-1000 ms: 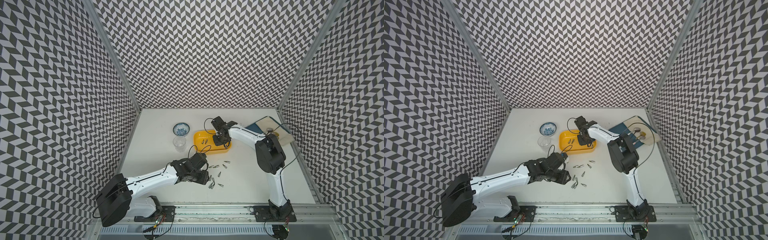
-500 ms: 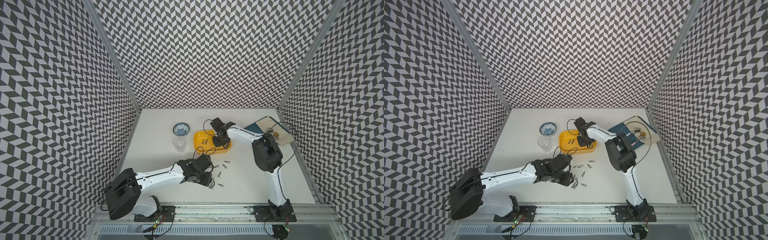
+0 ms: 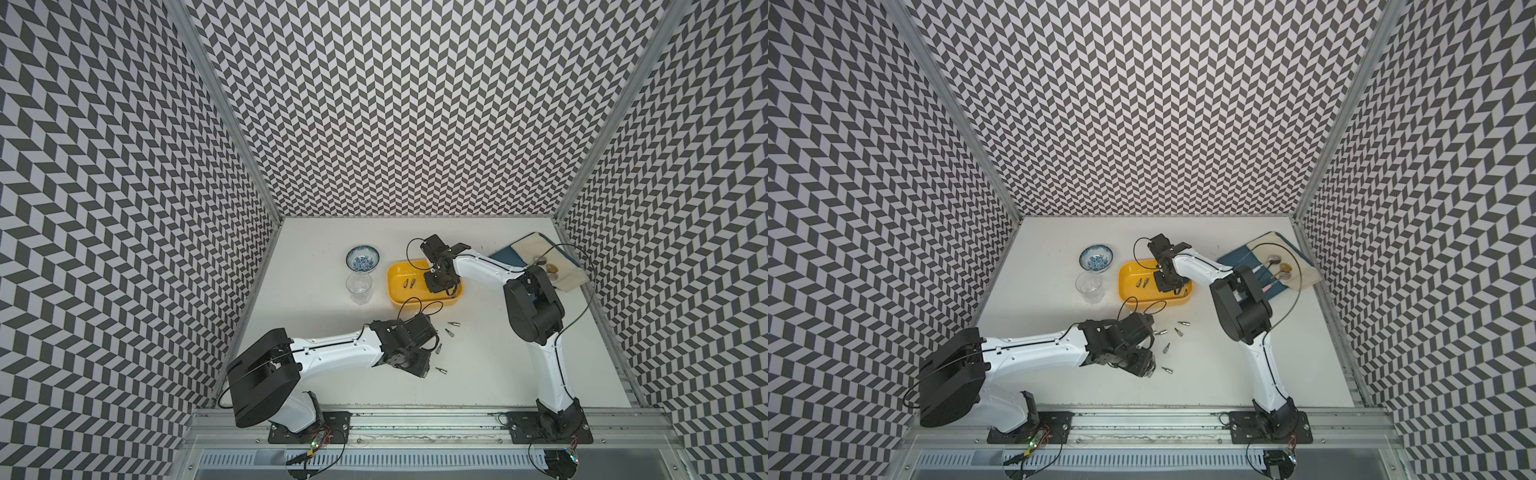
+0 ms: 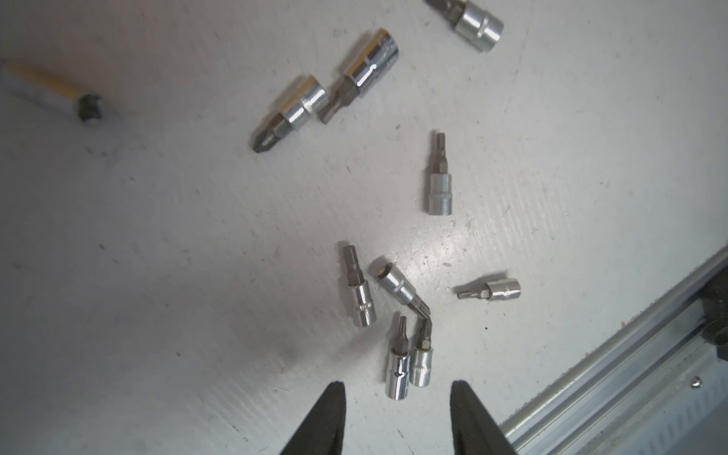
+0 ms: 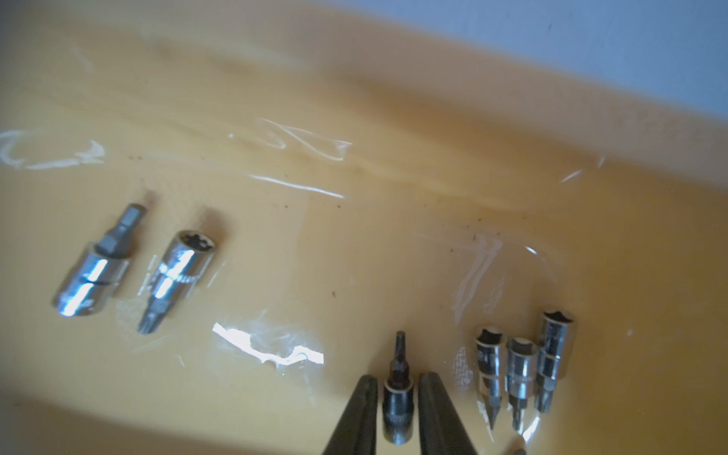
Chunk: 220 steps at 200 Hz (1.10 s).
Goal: Put the bit on the desktop into the storage box
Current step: Place the screwdriver bit in the storage box, then pick up the screwdriver bit from the center of the board.
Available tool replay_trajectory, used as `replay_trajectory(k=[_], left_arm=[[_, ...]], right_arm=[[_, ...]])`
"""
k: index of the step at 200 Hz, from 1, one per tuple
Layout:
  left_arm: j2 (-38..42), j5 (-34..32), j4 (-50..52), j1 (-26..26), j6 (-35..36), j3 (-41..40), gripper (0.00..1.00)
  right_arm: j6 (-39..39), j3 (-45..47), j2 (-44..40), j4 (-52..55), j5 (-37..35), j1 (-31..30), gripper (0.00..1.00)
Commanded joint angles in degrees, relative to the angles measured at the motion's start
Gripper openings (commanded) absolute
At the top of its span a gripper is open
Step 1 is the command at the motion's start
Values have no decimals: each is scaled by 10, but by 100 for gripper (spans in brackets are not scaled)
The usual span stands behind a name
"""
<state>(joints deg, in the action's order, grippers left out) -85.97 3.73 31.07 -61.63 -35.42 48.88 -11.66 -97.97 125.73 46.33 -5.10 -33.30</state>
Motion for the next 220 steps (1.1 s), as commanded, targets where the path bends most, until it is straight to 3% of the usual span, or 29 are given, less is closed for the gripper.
replay_trajectory(k=[1, 220], left_arm=[[-8, -24, 21, -9, 6, 15, 46], [-93, -74, 71, -46, 7, 64, 43]], right_arm=[[0, -15, 3, -3, 1, -1, 29], [-11, -19, -116, 30, -27, -1, 33]])
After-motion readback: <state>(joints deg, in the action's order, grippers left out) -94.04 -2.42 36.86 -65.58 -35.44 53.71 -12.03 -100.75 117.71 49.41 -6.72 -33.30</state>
